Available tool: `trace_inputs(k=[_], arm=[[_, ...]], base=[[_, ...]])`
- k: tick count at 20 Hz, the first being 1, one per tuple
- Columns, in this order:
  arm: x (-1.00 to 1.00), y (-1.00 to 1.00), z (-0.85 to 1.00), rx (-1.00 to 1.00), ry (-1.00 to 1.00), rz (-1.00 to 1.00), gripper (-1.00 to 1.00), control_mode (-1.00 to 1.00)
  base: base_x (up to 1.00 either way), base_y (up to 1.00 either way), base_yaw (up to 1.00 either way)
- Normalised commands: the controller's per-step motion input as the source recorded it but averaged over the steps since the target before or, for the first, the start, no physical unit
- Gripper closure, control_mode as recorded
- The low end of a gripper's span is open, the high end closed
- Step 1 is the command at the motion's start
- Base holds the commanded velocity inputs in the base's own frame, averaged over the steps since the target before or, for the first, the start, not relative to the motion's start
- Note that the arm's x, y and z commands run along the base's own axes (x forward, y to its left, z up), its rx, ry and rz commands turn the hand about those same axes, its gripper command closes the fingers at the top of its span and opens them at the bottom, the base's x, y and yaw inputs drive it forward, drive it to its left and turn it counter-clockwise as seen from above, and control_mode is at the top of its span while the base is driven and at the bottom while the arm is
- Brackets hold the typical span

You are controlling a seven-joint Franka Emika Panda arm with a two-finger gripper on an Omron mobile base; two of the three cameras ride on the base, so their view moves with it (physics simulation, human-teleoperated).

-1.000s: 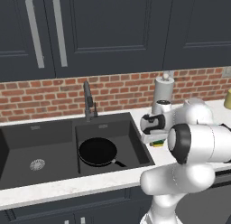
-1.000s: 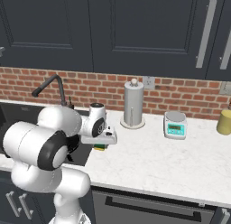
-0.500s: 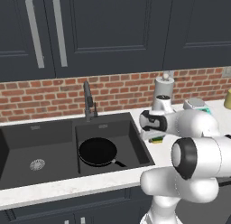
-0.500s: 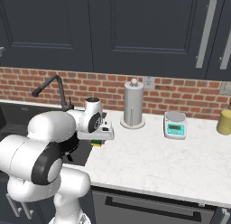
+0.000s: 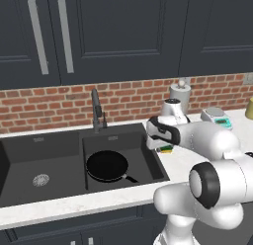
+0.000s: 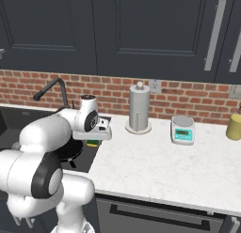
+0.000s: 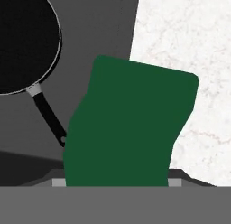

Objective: Pick the pan and sponge and place them into the sink. Then turn on the water.

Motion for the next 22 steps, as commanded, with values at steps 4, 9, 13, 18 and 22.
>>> trace_inputs(k=[4,9,13,18,22], arm=[[0.00,0.50,0.00,0.00,0.00,0.00,1.00,-1.00],[0.00,0.47,0.00,0.01,0.00,0.00,1.00,-1.00],[0.03,0.50,0.00,0.00,0.00,0.00,1.00,-1.00],[0.07,0.37,0.00,0.00,0.00,0.00,1.00,-1.00],[0.11,0.26,0.00,0.00,0.00,0.02,1.00,-1.00]], base=[[0.00,0.00,0.00],[0.00,0.00,0.00],[0.00,0.00,0.00],[0.00,0.00,0.00],[0.00,0.00,0.00]])
